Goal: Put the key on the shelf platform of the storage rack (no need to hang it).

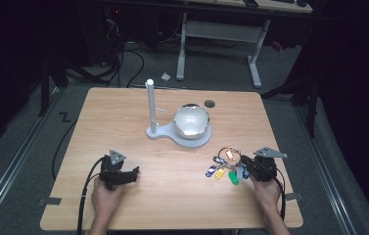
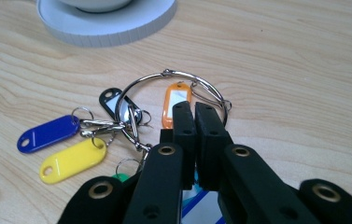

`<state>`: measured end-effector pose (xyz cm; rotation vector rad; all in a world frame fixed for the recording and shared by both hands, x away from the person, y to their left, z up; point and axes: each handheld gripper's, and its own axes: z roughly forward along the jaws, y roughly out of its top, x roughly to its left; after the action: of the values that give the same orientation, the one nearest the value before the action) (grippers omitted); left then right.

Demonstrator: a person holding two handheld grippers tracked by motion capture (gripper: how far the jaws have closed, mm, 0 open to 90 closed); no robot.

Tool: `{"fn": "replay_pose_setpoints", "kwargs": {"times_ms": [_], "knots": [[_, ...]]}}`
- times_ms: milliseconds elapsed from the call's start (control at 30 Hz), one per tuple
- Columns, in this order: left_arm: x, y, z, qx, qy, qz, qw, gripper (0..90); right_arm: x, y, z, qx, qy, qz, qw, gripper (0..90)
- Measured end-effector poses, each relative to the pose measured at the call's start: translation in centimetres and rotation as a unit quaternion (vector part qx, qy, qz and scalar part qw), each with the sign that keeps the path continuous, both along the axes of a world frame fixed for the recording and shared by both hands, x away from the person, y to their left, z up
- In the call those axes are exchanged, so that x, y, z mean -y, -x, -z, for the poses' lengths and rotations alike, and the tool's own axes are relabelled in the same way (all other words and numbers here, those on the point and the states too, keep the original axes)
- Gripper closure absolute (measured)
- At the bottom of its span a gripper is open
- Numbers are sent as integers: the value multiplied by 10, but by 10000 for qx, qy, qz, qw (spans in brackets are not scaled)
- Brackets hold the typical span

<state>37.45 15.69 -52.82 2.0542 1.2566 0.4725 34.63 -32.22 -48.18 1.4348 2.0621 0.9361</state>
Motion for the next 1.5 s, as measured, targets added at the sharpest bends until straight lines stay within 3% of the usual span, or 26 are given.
{"fn": "replay_pose_setpoints", "kwargs": {"times_ms": [233,500,767,1100,1500], "knots": [[0,0,0,0,1,0,10000,186,1,0,-16,174,-78,-66,9998,889],[0,0,0,0,3,0,10000,185,-2,-5,-50,488,-47,-267,9984,890],[0,0,0,-3,6,1,10000,185,-1,-11,-73,641,-85,-350,9973,889],[0,0,0,-3,7,0,10000,185,0,-18,-115,943,-99,-529,9941,889],[0,0,0,-3,6,1,10000,185,-10,-27,-142,1115,-91,-760,9908,889]]}}
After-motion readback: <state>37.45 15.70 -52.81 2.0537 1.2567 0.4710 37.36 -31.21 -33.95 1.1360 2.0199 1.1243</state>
